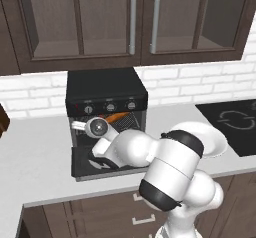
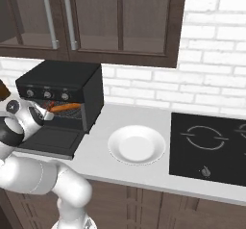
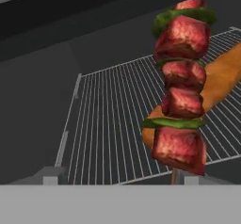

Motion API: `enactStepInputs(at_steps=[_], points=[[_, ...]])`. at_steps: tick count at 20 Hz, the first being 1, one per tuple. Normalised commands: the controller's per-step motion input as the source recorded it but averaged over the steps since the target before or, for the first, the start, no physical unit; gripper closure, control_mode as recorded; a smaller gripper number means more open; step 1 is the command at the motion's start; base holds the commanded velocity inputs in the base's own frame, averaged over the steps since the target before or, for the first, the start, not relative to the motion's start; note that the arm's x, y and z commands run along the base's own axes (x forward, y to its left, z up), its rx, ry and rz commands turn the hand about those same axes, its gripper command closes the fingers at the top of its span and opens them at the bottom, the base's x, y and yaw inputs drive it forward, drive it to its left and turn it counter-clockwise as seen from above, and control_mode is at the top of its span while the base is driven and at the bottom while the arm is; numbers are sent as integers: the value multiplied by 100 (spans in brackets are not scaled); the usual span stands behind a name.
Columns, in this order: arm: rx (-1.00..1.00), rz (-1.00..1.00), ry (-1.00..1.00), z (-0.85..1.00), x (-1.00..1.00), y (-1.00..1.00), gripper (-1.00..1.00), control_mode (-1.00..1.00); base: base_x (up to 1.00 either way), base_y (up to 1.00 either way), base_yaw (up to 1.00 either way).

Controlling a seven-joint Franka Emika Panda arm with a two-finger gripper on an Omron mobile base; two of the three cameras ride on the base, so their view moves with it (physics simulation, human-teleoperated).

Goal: Pick up the kebab skewer and baguette bread, and place them inside the toaster oven. Close the toaster oven door and start by setting the timer.

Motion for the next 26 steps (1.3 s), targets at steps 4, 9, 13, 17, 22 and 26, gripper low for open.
enactStepInputs(at_steps=[4, 9, 13, 17, 22, 26], points=[[0, 0, 0, 35, -5, 0, -100, -100, 0, 0, 0], [0, 0, 0, 65, -3, 0, -100, -100, 0, 0, 0], [0, 0, 0, 60, -48, -6, -100, -100, 0, 0, 0], [0, 0, 3, 49, -76, -18, -100, -100, 0, 0, 0], [0, 0, 4, 38, -98, -17, -100, -100, 0, 0, 0], [0, 0, 9, 17, -93, -7, -100, -100, 0, 0, 0]])
